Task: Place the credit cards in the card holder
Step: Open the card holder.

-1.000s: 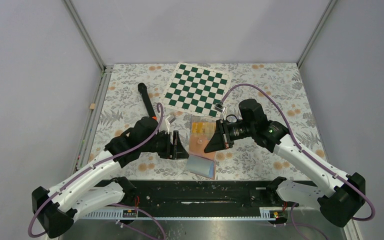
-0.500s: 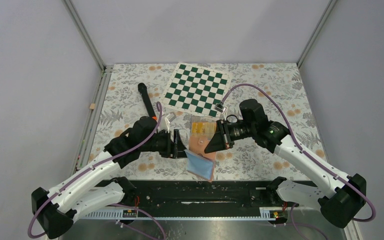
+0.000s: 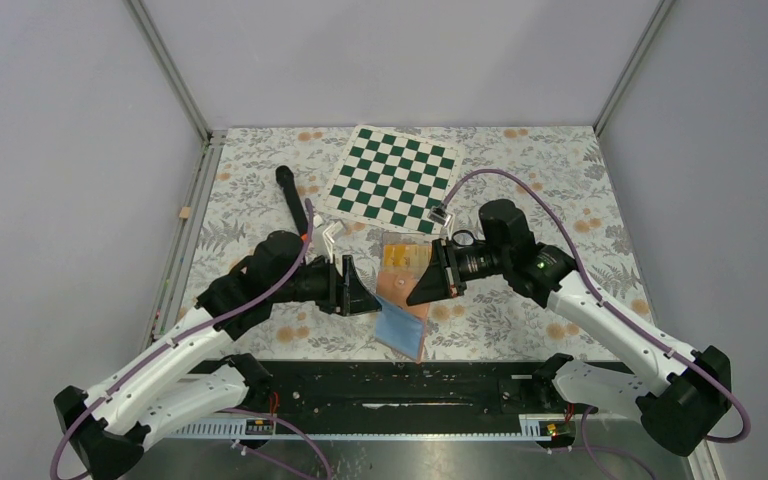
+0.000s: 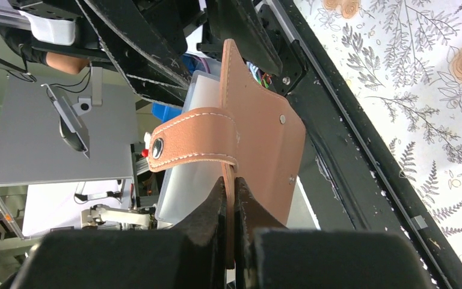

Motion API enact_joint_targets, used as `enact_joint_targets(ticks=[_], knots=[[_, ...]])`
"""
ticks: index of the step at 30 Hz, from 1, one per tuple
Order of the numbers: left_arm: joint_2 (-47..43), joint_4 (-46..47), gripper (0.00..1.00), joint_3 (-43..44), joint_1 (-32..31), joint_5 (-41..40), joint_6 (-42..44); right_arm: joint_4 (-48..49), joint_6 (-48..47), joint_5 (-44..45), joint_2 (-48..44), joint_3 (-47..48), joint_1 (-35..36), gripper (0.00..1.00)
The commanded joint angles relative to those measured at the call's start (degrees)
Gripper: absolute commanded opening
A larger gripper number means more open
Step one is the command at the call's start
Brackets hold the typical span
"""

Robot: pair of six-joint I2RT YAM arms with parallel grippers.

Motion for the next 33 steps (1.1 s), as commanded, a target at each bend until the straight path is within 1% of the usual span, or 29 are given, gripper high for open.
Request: enact_joint_targets(ticks=[1, 6, 8, 11, 14, 19, 21, 23, 26, 29, 33], knots=[[-0.7, 5.2, 0.6, 0.3, 0.4, 3.1, -0.6, 6.4, 3.8, -3.7, -0.2, 0.1, -0.3, 0.0], [-0.9, 9.2, 0.71, -1.2, 0.7, 3.6, -1.2, 9.5, 8.9, -5.1, -0.5, -0.3, -0.2, 0.0], [-1.7, 11.8, 0.75, -2.0, 1.2, 4.5, -1.8, 11.3, 12.3, -5.9, -1.2, -1.1, -0.2, 0.0], [-2.4, 17.0, 0.76, -3.8, 2.5, 7.8, -3.9, 13.9, 16.9, -6.4, -2.1, -2.0, -0.2, 0.0], [-2.7, 23.7, 0.75, -6.3, 3.4, 11.4, -6.7, 24.0, 24.9, -6.4, -2.8, -4.3, -0.3, 0.0], [-3.3, 31.8, 0.72, -9.4, 3.7, 15.2, -11.1, 41.6, 38.6, -4.1, -2.4, -9.5, -0.3, 0.0], [-3.4, 34.3, 0.69, -10.3, 3.7, 16.2, -12.5, 47.9, 44.1, -3.2, -1.3, -11.2, -0.3, 0.0], [-3.7, 35.8, 0.65, -10.9, 3.8, 16.6, -13.6, 52.3, 46.8, -2.8, -0.2, -12.3, -0.3, 0.0], [-4.0, 36.5, 0.56, -11.5, 3.8, 17.0, -14.2, 53.7, 47.7, -2.0, 0.6, -12.5, -0.3, 0.0], [-4.4, 36.5, 0.45, -12.0, 4.0, 16.9, -14.4, 50.7, 45.8, -1.1, 0.6, -11.9, -0.3, 0.0], [-5.5, 34.8, 0.26, -12.2, 4.7, 15.6, -14.5, 40.4, 39.7, 0.6, -0.7, -11.0, -0.3, 0.0]])
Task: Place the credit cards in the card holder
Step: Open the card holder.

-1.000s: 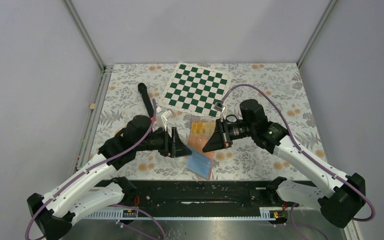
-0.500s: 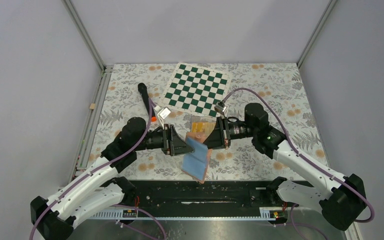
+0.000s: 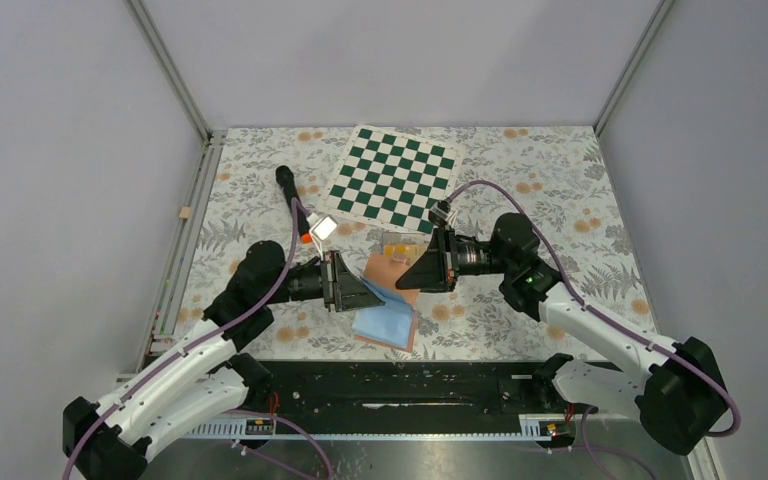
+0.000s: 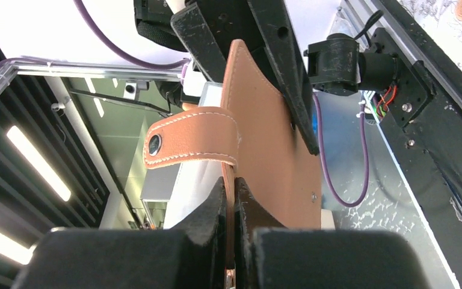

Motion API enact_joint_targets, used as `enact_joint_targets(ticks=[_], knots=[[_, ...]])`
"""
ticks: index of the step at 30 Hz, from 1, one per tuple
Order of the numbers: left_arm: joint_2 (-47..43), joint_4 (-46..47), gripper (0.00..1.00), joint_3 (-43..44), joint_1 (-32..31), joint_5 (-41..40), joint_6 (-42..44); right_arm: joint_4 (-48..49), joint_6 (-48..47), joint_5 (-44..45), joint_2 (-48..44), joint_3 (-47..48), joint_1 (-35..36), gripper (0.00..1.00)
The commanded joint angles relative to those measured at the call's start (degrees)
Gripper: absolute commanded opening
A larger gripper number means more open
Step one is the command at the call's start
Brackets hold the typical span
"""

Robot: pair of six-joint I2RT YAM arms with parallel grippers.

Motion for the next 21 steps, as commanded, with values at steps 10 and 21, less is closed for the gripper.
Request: enact_joint_targets(ticks=[10, 21], knots=[[-1.1, -10.3, 0.0, 3.9, 2.5, -2.7, 3.0, -37.6, -28.0, 11.5, -6.3, 8.3, -3.1, 0.65], [7.1, -28.0, 0.0, 10.0, 2.6, 2.2, 7.7, -64.0, -50.9, 16.9, -5.3, 17.8, -3.1, 0.88]])
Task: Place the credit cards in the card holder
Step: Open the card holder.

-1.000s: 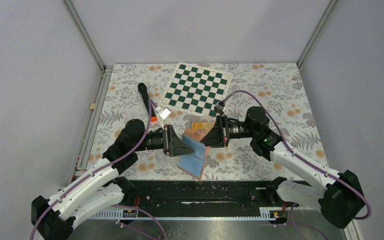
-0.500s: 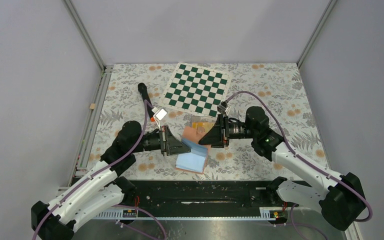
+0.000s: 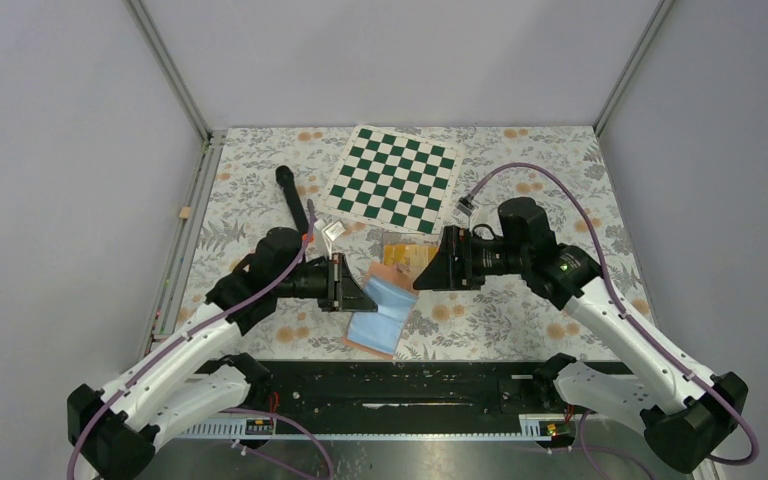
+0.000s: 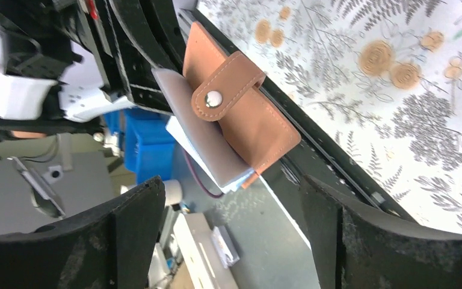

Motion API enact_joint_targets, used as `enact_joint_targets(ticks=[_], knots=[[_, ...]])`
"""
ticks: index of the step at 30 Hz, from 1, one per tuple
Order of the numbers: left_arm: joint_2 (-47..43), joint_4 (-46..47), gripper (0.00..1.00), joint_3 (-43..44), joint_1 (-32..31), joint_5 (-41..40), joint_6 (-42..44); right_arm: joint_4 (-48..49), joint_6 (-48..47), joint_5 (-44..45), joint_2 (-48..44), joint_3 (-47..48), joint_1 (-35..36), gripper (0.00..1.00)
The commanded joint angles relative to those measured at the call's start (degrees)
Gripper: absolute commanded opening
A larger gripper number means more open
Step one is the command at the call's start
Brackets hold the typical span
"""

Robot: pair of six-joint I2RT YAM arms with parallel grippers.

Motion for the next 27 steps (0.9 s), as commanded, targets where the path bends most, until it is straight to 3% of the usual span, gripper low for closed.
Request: enact_joint_targets(ticks=[1, 9, 27], knots=[[2.7, -5.2, 0.0, 3.3, 0.3, 4.5, 2.4, -10.5, -10.6, 1.7, 0.4, 1.9, 1.2, 0.89], [4.9, -5.0, 0.0, 4.5, 0.1, 7.9, 2.8, -11.0, -15.1, 5.1, 5.9, 5.7, 12.8, 0.94], [6.2, -5.1, 0.0, 3.4, -1.0, 9.0, 2.7, -15.2, -20.8, 8.7, 11.0, 13.7, 18.6, 0.8]])
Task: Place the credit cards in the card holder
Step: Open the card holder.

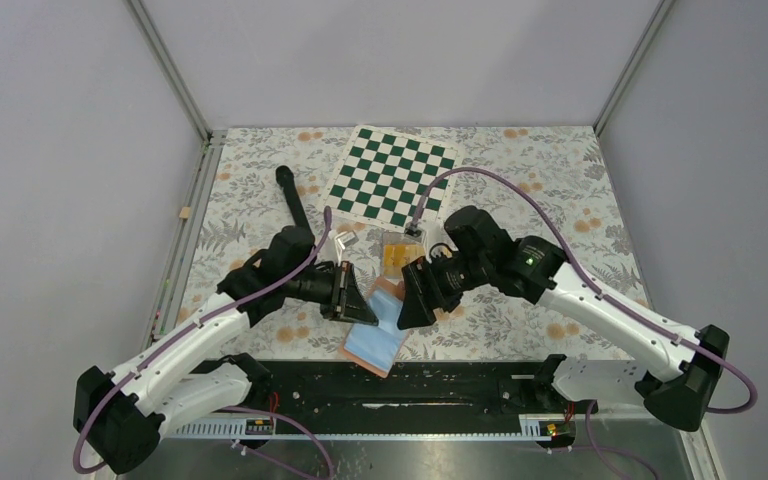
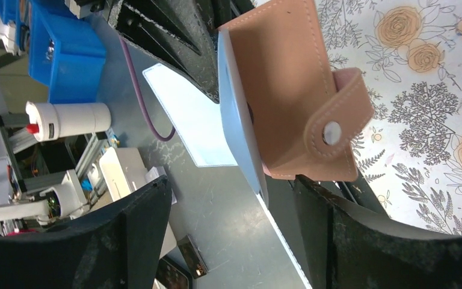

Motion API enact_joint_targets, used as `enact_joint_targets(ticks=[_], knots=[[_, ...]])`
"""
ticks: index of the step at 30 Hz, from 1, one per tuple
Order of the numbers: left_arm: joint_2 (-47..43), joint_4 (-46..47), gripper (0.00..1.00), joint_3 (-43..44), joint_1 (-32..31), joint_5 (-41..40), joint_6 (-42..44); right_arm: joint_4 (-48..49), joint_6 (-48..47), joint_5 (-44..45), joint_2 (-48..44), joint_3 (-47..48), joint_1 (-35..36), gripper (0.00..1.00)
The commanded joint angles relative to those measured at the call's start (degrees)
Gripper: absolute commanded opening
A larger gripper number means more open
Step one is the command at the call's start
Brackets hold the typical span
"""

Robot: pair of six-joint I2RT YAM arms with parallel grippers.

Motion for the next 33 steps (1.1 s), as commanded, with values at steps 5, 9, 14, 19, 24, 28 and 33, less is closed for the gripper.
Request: enact_joint_targets(ticks=[5, 9, 14, 19, 24, 28, 33], knots=[[0.4, 1.5, 0.0, 2.5, -1.2, 2.6, 0.7, 0.5, -1.6, 1.3, 5.1, 4.4, 4.7, 0.65], [-0.3, 1.7, 0.0, 2.2, -1.2, 2.4, 0.6, 0.4, -2.1, 2.0, 6.4, 5.5, 4.9, 0.38], [-1.9, 4.6, 0.09, 0.4, -1.3, 3.4, -1.0, -0.8, -1.3, 5.0, 6.6, 5.7, 4.9, 0.0], [-3.3, 4.7, 0.26, -1.9, -1.2, 5.0, -0.1, -0.2, 1.8, 7.1, 4.6, 5.0, 3.3, 0.0], [-4.4, 5.7, 0.29, -4.6, -1.3, 5.9, 0.1, 6.0, 7.9, 0.1, 0.8, 0.3, -3.5, 0.0], [-4.2, 7.0, 0.2, -5.5, -1.3, 6.2, -0.3, 10.8, 12.2, -6.4, -0.8, -3.4, -7.0, 0.0], [-4.1, 6.1, 0.0, -3.4, -1.3, 3.9, 0.2, 12.0, 13.9, -8.2, -0.7, -5.9, -8.2, 0.0]])
